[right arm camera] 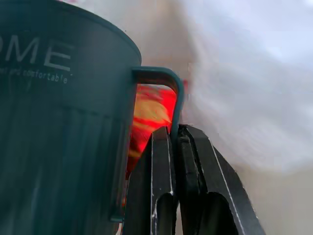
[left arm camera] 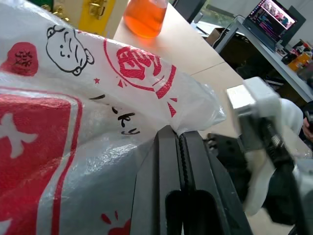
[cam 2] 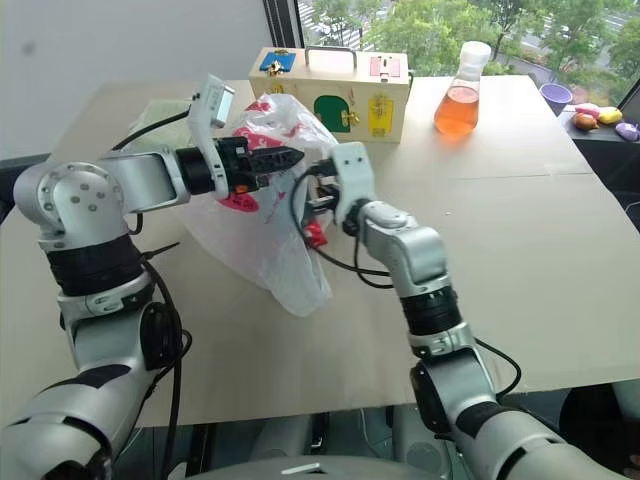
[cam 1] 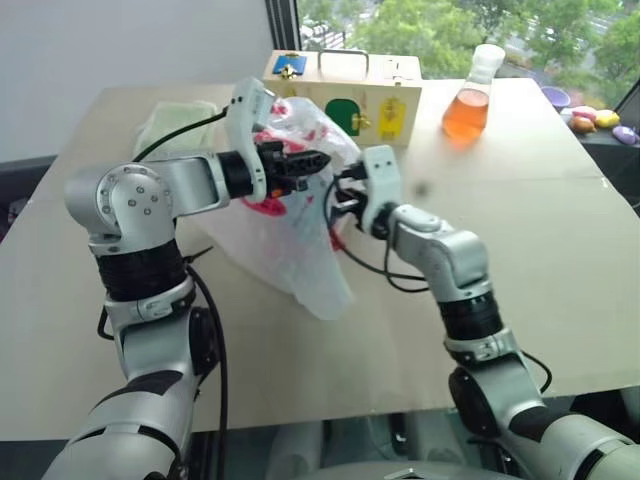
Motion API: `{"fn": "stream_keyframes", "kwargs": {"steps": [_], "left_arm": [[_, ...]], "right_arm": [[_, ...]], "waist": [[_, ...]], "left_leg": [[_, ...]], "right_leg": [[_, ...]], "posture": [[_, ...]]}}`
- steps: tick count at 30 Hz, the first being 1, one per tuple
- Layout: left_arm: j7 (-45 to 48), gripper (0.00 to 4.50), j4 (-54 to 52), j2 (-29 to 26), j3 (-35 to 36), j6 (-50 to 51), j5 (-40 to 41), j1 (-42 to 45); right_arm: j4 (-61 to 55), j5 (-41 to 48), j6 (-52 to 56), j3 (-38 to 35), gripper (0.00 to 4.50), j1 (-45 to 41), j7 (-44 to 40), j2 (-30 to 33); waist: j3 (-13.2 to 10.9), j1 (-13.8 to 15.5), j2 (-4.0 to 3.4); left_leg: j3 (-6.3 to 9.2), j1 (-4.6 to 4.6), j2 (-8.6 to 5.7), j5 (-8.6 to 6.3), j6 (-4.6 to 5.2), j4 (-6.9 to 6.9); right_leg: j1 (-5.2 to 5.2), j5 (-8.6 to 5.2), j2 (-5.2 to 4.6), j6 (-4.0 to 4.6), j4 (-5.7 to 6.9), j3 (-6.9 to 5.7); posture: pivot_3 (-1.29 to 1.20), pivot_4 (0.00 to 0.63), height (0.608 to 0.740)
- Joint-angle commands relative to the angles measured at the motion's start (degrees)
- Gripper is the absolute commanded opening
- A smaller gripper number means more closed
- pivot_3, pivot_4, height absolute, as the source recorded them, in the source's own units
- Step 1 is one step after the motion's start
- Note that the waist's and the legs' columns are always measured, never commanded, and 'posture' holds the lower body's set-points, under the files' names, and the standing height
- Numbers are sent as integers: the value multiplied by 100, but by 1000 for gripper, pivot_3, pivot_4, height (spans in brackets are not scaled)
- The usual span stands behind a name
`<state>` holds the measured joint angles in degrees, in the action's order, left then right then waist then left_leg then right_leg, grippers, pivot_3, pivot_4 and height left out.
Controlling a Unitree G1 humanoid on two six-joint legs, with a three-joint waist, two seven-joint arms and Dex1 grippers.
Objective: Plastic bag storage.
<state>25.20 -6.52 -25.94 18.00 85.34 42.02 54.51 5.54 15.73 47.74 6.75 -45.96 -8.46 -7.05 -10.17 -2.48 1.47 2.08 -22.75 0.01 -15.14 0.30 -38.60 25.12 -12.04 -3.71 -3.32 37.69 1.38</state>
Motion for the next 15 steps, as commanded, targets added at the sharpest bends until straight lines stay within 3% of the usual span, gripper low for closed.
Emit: {"fn": "stream_keyframes", "kwargs": {"steps": [1,8,12,15], "left_arm": [[-153,0,-377,28,233,112,141,79],[-337,0,-560,11,414,276,210,38],[-413,0,-555,-57,584,321,163,-75],[-402,0,-491,-130,552,182,106,-226]], "right_arm": [[262,85,-415,-31,14,-356,-222,-220],[2006,533,-1327,-196,14,-706,-758,-973],[2122,295,-1869,9,1288,-690,-750,-674],[1578,217,-1835,141,2911,-378,-847,-291]], "waist": [[0,10,0],[0,-6,0],[-1,-34,-2],[-1,-73,-2]], "left_leg": [[1,0,0,0,0,0],[0,2,-1,0,-1,6],[-5,2,0,1,-2,9],[-6,0,0,2,-4,14]], "right_leg": [[1,0,0,0,0,3],[4,0,0,0,0,7],[9,0,0,0,0,15],[15,0,1,0,3,18]], "posture": [[0,150,740],[0,150,740],[0,150,740],[0,150,740]]}}
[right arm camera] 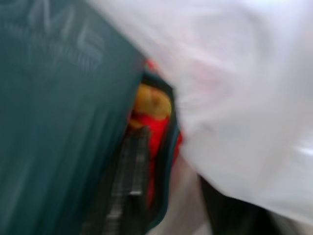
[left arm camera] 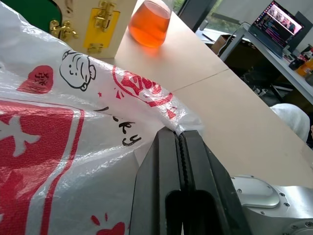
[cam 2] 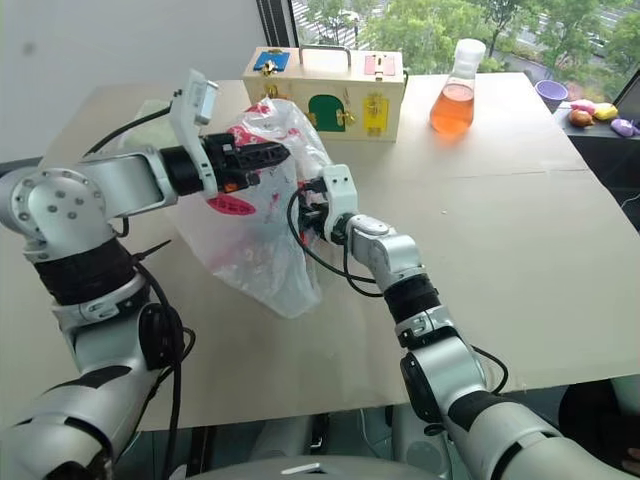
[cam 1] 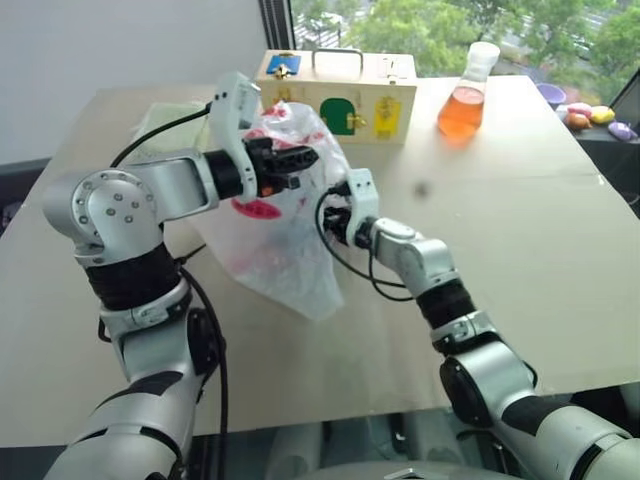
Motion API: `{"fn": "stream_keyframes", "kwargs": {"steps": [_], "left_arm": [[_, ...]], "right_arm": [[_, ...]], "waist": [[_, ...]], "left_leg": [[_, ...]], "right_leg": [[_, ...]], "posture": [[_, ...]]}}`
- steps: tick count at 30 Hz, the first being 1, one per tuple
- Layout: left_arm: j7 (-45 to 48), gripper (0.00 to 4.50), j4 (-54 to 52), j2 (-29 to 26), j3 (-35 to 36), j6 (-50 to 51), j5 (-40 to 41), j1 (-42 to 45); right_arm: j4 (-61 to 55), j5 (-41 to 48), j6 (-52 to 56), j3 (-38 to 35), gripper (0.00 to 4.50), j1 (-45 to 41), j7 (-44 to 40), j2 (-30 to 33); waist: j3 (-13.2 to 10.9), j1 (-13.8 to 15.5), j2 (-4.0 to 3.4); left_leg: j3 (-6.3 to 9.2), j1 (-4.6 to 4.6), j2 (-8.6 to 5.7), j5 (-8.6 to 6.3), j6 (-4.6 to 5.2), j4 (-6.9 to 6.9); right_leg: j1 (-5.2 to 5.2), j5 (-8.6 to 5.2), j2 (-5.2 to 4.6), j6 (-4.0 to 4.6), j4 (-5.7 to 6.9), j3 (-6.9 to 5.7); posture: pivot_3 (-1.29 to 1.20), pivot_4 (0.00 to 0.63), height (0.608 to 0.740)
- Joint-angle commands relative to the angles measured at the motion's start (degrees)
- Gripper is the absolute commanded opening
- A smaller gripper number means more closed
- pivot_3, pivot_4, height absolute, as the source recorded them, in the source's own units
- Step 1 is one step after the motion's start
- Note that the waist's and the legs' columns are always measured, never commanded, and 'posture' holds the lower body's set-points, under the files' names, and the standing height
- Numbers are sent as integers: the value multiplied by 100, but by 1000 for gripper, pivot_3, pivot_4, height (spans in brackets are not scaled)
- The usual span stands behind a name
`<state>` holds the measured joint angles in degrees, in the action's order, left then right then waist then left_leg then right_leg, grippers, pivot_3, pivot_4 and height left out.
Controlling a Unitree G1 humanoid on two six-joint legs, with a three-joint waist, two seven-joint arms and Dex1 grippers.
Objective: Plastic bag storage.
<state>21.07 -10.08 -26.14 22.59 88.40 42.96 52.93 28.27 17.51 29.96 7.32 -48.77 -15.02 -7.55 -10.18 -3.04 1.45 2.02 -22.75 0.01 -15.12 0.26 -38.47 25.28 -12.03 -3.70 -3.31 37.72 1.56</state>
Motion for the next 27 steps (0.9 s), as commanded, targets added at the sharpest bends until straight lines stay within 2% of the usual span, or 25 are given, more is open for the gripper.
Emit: {"fn": "stream_keyframes", "kwargs": {"steps": [1,2,4,8,12,16,20,21,22,24,27], "left_arm": [[22,0,-111,-133,60,-186,-6,-106],[39,0,-74,-157,23,-263,-25,-141],[74,0,44,-187,-27,-421,-67,-188],[200,0,331,-252,-172,-793,-144,-243],[332,0,599,-287,-373,-1069,-206,-181],[524,0,670,-327,-563,-1205,-156,-115],[557,0,618,-349,-631,-1231,-154,-122],[557,0,605,-356,-632,-1231,-148,-122],[544,0,573,-367,-633,-1230,-148,-128],[513,0,471,-399,-634,-1221,-150,-163],[549,0,190,-146,-280,-1512,116,-390]], "right_arm": [[-928,58,57,79,3226,39,-223,-106],[-1266,96,184,110,3757,215,-349,69],[-2098,-126,267,256,4419,576,-371,481],[-4201,96,1256,327,4419,1295,-625,1433],[-5165,-104,1957,233,4419,1614,-337,2009],[-4128,-442,1775,-175,4419,1169,589,1408],[-2487,-846,923,-320,4419,475,964,1066],[-2222,-969,763,-291,3908,392,997,1088],[-2035,-985,624,-368,3714,333,1034,1070],[-1920,-871,473,-563,2698,281,993,1035],[-2163,-834,450,-679,1176,353,838,1189]], "waist": [[0,-25,0],[0,-31,0],[1,-14,1],[1,82,1],[1,65,1],[1,49,2],[1,54,1],[0,53,0],[0,69,0],[0,81,0],[0,71,0]], "left_leg": [[0,-2,0,1,-2,1],[0,-2,0,1,-2,1],[4,-4,0,1,-2,2],[6,-11,-11,1,-1,0],[7,-5,-8,0,0,2],[-3,1,-3,-5,11,2],[-9,5,-2,-1,7,2],[-8,4,2,-1,7,1],[-10,2,1,-1,6,3],[-8,-5,1,0,5,3],[-4,-16,1,9,-10,3]], "right_leg": [[2,0,0,0,0,1],[2,0,0,0,0,1],[2,0,0,0,-1,-1],[0,0,-10,-1,-8,-4],[2,0,-4,0,-1,-4],[1,0,2,1,7,-2],[2,9,6,15,12,-4],[0,9,9,15,11,-10],[1,10,9,15,8,-9],[-1,10,7,16,-1,-15],[4,10,4,15,-11,-9]], "posture": [[0,150,740],[0,150,740],[0,150,740],[0,150,740],[0,150,740],[0,150,740],[0,150,740],[0,150,740],[0,150,740],[0,150,740],[0,150,740]]}}
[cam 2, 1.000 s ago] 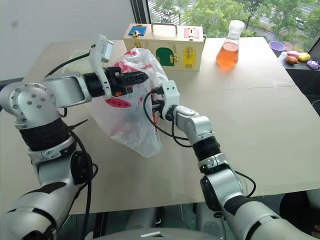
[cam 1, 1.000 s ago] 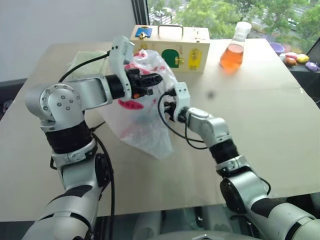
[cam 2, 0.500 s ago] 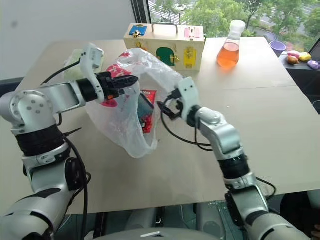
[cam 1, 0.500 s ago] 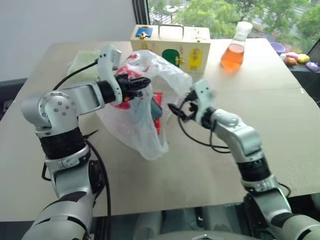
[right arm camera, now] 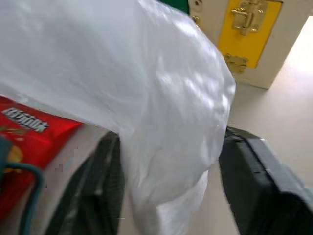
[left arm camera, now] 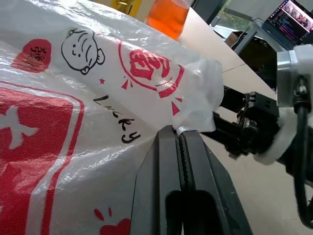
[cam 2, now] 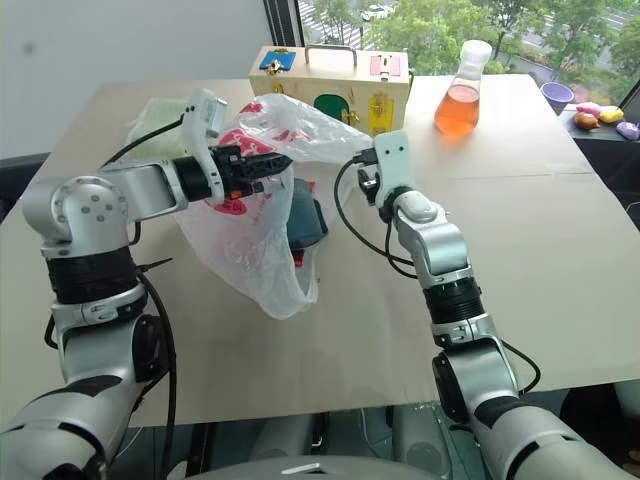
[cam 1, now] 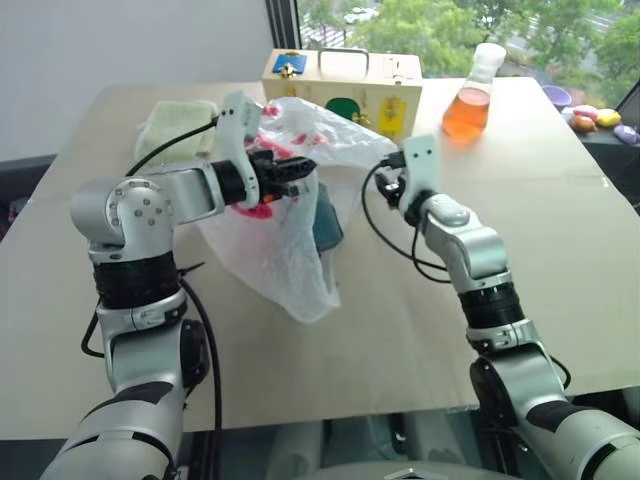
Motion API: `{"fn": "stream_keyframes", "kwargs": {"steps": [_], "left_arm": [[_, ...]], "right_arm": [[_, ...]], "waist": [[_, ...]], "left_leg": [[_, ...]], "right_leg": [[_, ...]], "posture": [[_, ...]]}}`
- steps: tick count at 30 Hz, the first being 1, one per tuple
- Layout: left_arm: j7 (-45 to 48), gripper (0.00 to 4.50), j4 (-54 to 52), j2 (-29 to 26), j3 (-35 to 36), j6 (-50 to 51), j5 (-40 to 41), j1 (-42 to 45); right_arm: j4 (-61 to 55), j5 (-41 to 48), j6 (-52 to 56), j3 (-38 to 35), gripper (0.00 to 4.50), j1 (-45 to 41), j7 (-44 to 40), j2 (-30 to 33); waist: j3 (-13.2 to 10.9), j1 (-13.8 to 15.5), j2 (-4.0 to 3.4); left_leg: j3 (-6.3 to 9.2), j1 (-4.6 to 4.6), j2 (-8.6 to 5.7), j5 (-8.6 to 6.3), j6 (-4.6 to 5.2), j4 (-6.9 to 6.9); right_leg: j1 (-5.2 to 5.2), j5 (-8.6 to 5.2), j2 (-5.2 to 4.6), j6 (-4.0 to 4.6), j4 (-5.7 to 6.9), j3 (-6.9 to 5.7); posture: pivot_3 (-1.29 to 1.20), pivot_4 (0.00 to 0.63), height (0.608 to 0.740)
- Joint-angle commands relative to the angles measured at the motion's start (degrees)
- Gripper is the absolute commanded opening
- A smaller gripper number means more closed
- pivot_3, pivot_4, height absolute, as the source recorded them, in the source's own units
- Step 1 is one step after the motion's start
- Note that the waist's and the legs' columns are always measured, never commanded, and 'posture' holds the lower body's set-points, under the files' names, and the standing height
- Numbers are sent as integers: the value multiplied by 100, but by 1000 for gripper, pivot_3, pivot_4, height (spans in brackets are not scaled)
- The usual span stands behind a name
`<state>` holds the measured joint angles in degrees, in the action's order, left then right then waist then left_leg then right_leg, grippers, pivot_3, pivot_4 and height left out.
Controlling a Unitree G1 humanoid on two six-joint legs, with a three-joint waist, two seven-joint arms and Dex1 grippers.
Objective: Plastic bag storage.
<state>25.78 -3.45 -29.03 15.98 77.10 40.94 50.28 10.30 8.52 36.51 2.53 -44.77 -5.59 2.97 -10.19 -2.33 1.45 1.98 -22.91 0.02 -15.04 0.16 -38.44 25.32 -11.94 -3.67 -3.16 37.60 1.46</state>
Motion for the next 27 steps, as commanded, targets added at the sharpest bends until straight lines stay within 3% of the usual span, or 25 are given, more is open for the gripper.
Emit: {"fn": "stream_keyframes", "kwargs": {"steps": [1,2,4,9,11,14,18,22,27], "left_arm": [[272,0,-638,-3,251,-448,317,-297],[554,0,-741,-193,254,-214,559,-461],[1237,0,-1225,-541,429,-193,1050,-986],[2318,2084,-2159,-1256,1077,66,2402,-2632],[2618,2696,-2077,-1692,1670,649,3223,-3426],[3063,2696,-2061,-2328,2122,982,3483,-4615],[3302,2696,-2297,-2474,2304,437,2926,-6185],[3221,2696,-2610,-2125,2179,-166,2751,-6903],[1733,2696,-2887,-918,1324,-782,2532,-6360]], "right_arm": [[-459,61,-177,-214,647,-4,-166,210],[-552,72,-131,-233,34,42,-222,275],[-696,106,-44,-284,34,113,-296,379],[-766,149,73,-381,0,280,-349,528],[-749,146,112,-406,0,361,-333,524],[-800,178,170,-429,0,422,-300,461],[-948,177,266,-343,0,489,-338,420],[-1101,187,397,-314,0,545,-362,397],[-1193,182,511,-323,0,615,-415,432]], "waist": [[0,-11,0],[0,-19,0],[0,-67,0],[-2,-160,-3],[-2,-180,-4],[-4,-192,-5],[-9,-156,-18],[-9,-80,-17],[-5,20,-17]], "left_leg": [[4,-1,0,2,-3,3],[3,-1,2,1,-3,8],[0,-1,4,1,-3,14],[-6,-1,11,-11,19,22],[-14,12,18,-13,22,16],[-5,13,21,-13,22,14],[-7,21,24,-14,23,14],[-4,19,24,-13,22,13],[-4,22,21,-13,21,10]], "right_leg": [[1,0,-2,-1,0,2],[3,0,-2,0,-3,4],[10,0,0,0,-2,8],[22,-2,6,2,-3,16],[16,-1,11,2,4,26],[16,-3,19,4,14,18],[11,-4,22,6,14,18],[5,-4,18,7,5,10],[-2,-3,15,7,1,10]], "posture": [[0,150,740],[0,150,740],[0,150,740],[0,150,740],[0,150,740],[0,150,740],[0,150,740],[0,150,740],[0,150,740]]}}
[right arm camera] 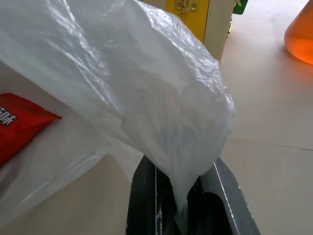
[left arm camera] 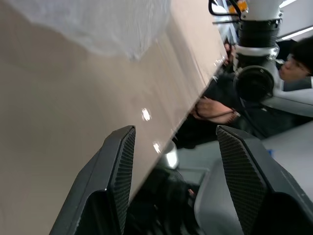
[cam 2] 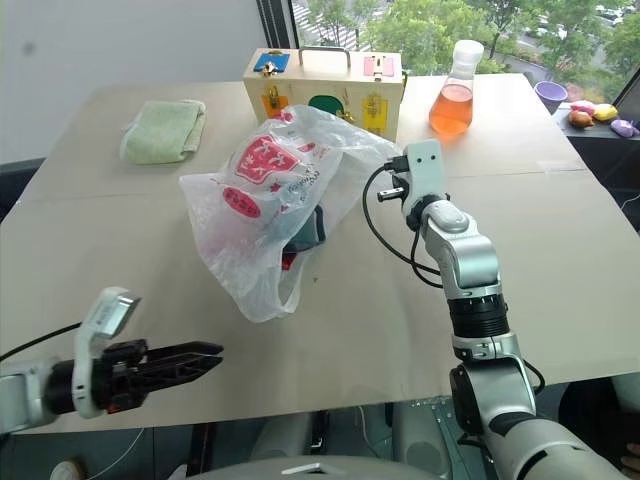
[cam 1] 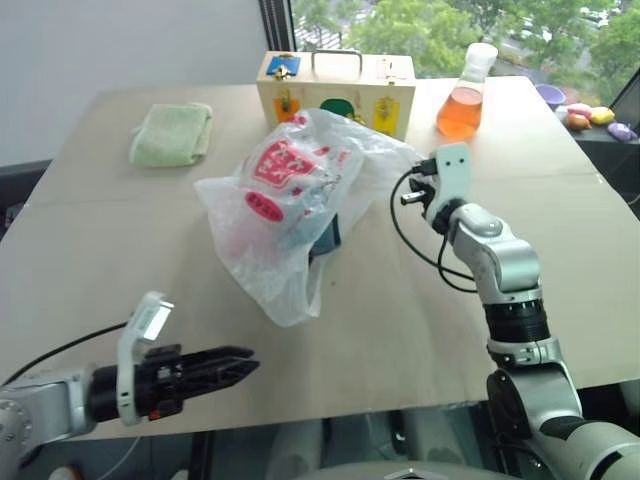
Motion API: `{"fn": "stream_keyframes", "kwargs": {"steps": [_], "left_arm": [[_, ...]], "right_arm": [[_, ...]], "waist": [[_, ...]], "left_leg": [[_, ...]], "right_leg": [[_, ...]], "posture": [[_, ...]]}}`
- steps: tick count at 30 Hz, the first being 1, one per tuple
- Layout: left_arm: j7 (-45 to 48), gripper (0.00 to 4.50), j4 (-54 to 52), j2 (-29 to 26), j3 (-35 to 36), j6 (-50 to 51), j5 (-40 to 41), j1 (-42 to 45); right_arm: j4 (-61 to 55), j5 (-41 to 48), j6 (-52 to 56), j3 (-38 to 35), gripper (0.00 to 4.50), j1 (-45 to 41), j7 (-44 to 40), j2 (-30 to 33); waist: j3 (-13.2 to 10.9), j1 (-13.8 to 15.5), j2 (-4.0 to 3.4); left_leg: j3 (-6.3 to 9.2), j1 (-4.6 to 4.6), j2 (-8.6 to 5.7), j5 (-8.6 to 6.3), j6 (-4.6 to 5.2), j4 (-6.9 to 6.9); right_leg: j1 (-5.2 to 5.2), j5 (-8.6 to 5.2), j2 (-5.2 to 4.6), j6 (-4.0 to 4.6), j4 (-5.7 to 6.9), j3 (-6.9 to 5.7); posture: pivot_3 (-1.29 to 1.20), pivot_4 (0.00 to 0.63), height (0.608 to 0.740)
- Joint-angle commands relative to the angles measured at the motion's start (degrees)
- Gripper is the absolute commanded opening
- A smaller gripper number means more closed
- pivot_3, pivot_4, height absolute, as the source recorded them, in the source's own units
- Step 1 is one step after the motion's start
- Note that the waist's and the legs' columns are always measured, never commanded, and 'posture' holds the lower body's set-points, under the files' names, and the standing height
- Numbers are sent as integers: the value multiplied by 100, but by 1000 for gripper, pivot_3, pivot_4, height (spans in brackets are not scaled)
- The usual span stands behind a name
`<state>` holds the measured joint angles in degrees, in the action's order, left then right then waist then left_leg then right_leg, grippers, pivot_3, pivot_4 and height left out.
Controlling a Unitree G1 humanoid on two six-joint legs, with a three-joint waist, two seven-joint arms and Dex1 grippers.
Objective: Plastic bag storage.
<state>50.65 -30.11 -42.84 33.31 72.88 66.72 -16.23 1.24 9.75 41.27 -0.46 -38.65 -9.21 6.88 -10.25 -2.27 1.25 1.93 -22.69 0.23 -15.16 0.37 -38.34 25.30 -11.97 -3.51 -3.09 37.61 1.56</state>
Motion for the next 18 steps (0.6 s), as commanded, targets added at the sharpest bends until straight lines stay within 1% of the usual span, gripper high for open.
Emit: {"fn": "stream_keyframes", "kwargs": {"steps": [1,4,5,6,7,8,10,11,12,14,15,16,17,18], "left_arm": [[-1161,2696,-192,756,-572,-400,-29,501],[-2276,2696,50,1575,-1006,-562,-134,1185],[-2489,2696,108,1754,-1116,-678,-268,1334],[-2644,2696,149,1939,-1161,-747,-191,1448],[-2786,2185,159,2131,-1155,-819,3,1528],[-2878,1951,149,2271,-1127,-879,243,1565],[-3114,1074,116,2504,-1020,-1014,913,1586],[-3312,568,127,2557,-953,-1119,1356,1620],[-3541,14,161,2568,-896,-1257,1847,1670],[-4061,14,319,2449,-796,-1631,2854,1869],[-4287,14,544,2197,-612,-1908,3481,2203],[-4547,14,952,1897,-320,-2251,4062,2803],[-4722,14,1238,1698,-119,-2478,4416,3233],[-4821,14,1672,1339,42,-2667,4563,3803]], "right_arm": [[-299,51,55,-26,0,19,-66,55],[-356,36,120,-42,0,53,-85,104],[-378,31,137,-40,0,60,-86,124],[-407,28,155,-44,0,67,-85,145],[-432,32,172,-55,0,72,-90,168],[-454,36,187,-63,0,76,-96,186],[-478,42,214,-86,0,78,-100,229],[-478,45,216,-98,0,71,-111,261],[-477,53,211,-114,0,55,-128,293],[-492,144,163,-199,0,-34,-236,362],[-527,500,233,-481,0,-288,-381,333],[-446,886,403,-849,0,-751,-456,350],[-375,1159,533,-1105,0,-1081,-498,369],[-177,1287,560,-1229,0,-1555,-614,535]], "waist": [[3,21,6],[7,34,8],[8,32,8],[8,29,8],[8,12,9],[8,-7,8],[8,-11,8],[8,-10,8],[8,-8,8],[8,4,8],[7,14,9],[0,21,7],[-18,33,5],[-42,45,3]], "left_leg": [[0,0,-1,0,0,-2],[5,1,-5,0,0,-7],[5,0,-6,0,0,-9],[5,1,-6,0,0,-9],[3,3,-7,0,0,-10],[1,3,-6,0,0,-10],[2,3,-5,0,0,-9],[3,2,-3,0,0,-9],[3,2,-2,0,0,-9],[3,1,-2,0,0,-9],[7,1,-2,0,0,-9],[7,2,-3,0,1,-10],[8,-3,-3,0,1,-17],[10,-11,-4,4,-1,-28]], "right_leg": [[-6,1,0,0,-2,-5],[-11,7,-5,7,1,-12],[-11,8,-5,7,3,-13],[-14,8,-5,7,3,-14],[-13,8,-5,7,4,-13],[-12,8,-3,7,5,-13],[-11,8,-3,7,4,-10],[-11,8,-3,7,3,-10],[-11,7,-3,7,4,-10],[-11,7,-2,8,3,-13],[-11,7,-3,8,4,-14],[-12,7,-3,7,7,-15],[-12,8,-2,7,10,-21],[-7,9,2,9,18,-26]], "posture": [[0,150,740],[0,150,740],[0,150,740],[0,150,740],[0,150,740],[0,150,740],[0,150,740],[0,150,740],[0,150,740],[0,150,740],[0,150,740],[0,150,740],[0,150,740],[0,150,740]]}}
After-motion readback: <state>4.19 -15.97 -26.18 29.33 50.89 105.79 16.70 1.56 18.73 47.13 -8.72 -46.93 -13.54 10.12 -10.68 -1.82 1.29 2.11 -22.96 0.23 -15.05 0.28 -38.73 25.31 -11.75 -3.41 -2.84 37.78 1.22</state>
